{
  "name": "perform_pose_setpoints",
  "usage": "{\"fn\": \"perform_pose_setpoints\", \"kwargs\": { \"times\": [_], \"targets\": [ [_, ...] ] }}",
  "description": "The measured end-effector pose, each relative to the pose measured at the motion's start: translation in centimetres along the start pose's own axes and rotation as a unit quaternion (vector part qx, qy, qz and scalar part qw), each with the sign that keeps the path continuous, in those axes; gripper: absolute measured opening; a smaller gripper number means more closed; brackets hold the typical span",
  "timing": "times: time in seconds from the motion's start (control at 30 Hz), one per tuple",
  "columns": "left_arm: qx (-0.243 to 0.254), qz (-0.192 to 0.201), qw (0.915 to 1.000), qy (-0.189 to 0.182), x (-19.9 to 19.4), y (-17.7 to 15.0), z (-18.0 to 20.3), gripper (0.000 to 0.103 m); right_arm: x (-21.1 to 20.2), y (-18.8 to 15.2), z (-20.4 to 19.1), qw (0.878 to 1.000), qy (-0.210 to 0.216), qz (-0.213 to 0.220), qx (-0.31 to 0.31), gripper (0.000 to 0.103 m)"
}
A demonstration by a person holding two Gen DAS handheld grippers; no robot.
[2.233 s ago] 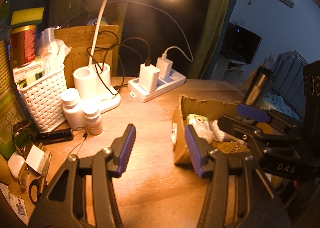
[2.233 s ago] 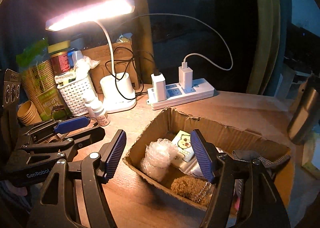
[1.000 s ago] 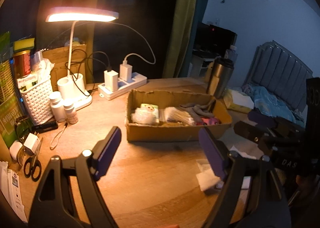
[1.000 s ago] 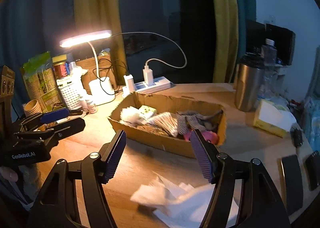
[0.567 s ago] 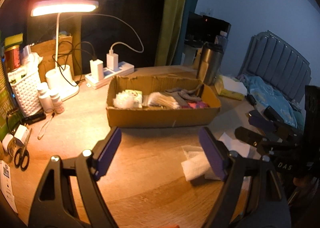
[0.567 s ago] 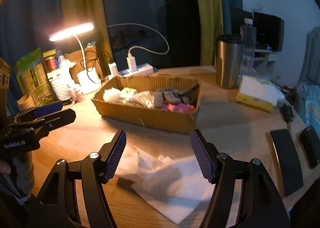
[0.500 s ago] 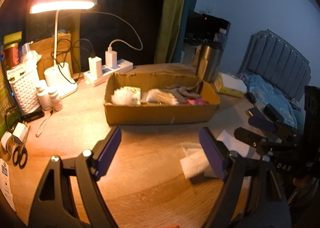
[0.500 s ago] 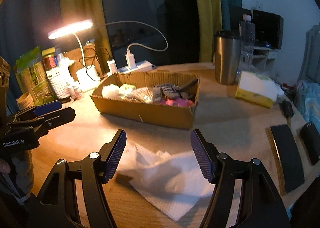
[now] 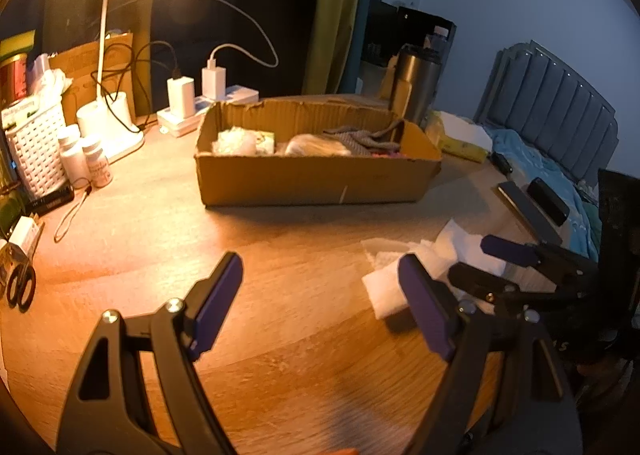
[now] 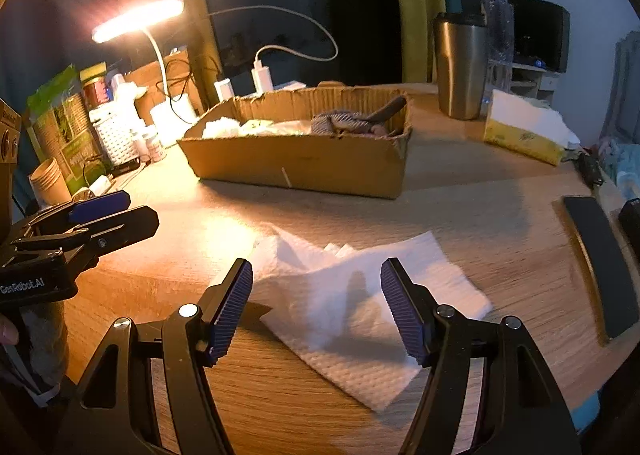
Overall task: Organize soft objects
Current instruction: 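Grasp a white paper towel on the desk with the right gripper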
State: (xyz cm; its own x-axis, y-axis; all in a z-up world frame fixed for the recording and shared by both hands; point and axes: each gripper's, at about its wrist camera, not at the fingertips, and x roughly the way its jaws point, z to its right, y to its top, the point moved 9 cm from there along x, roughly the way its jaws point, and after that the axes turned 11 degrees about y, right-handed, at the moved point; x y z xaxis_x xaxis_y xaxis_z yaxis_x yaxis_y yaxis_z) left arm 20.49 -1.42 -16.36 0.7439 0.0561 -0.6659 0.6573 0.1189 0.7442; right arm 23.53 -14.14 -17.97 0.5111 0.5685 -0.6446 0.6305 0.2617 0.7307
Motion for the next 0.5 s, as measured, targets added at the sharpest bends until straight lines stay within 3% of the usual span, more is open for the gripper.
{"fn": "perform_pose_setpoints", "kwargs": {
  "times": [0.4,0.5],
  "targets": [
    [-0.01,-0.016,0.9998,0.005,1.4,-1.0,-1.7,0.081,3.3,-0.8,-0.9,0.999,0.002,-0.034,-0.005,0.069],
    [-0.008,-0.018,0.9998,0.005,1.5,-1.0,-1.4,0.081,3.6,-0.9,-1.0,0.999,0.0,-0.041,-0.015,0.044]
  ]
}}
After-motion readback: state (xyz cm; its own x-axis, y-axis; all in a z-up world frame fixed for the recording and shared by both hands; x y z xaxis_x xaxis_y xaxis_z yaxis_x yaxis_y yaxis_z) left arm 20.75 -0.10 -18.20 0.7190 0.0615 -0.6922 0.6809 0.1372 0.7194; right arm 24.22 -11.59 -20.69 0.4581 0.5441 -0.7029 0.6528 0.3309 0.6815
